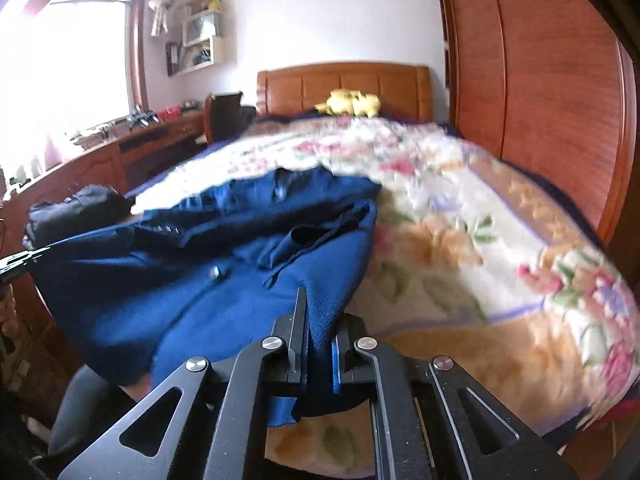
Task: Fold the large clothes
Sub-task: 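Lift the hem with both tools and fold it toward the collar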
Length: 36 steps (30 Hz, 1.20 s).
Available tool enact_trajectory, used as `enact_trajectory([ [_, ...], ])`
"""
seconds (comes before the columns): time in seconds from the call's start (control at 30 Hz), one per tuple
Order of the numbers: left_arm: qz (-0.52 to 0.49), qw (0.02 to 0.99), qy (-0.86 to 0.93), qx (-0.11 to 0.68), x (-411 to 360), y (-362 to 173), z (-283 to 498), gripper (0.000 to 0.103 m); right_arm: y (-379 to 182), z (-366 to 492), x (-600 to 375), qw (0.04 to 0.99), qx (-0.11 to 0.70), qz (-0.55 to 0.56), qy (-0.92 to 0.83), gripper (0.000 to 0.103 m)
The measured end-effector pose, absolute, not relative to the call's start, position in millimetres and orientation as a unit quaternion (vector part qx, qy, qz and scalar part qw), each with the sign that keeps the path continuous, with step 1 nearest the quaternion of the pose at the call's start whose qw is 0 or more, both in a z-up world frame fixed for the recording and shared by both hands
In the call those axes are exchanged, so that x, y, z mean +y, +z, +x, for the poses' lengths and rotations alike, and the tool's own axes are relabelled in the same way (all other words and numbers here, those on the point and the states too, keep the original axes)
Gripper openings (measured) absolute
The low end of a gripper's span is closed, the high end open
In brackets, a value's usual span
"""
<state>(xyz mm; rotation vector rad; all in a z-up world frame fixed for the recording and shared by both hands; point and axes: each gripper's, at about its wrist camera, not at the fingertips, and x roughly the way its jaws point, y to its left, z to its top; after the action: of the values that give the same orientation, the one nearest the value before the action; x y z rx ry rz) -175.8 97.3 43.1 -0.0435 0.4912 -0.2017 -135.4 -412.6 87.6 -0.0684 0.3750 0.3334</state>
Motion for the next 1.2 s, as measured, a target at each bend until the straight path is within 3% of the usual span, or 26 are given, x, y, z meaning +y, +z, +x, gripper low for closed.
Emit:
enact_trajectory([
  [0.73, 0.007, 0.992, -0.102, 0.075, 103.1, 185.7, -229.9, 0.004, 206.5, -248.4, -436.4, 0.978, 0.004, -0.052, 0.203, 0.007],
  [1.2, 0.009, 0.984, -0.063, 0.168, 112.0, 116.8, -134.3, 0.004, 149.9, -143.2, -400.3, 0.977, 0.141, -0.076, 0.142, 0.007],
])
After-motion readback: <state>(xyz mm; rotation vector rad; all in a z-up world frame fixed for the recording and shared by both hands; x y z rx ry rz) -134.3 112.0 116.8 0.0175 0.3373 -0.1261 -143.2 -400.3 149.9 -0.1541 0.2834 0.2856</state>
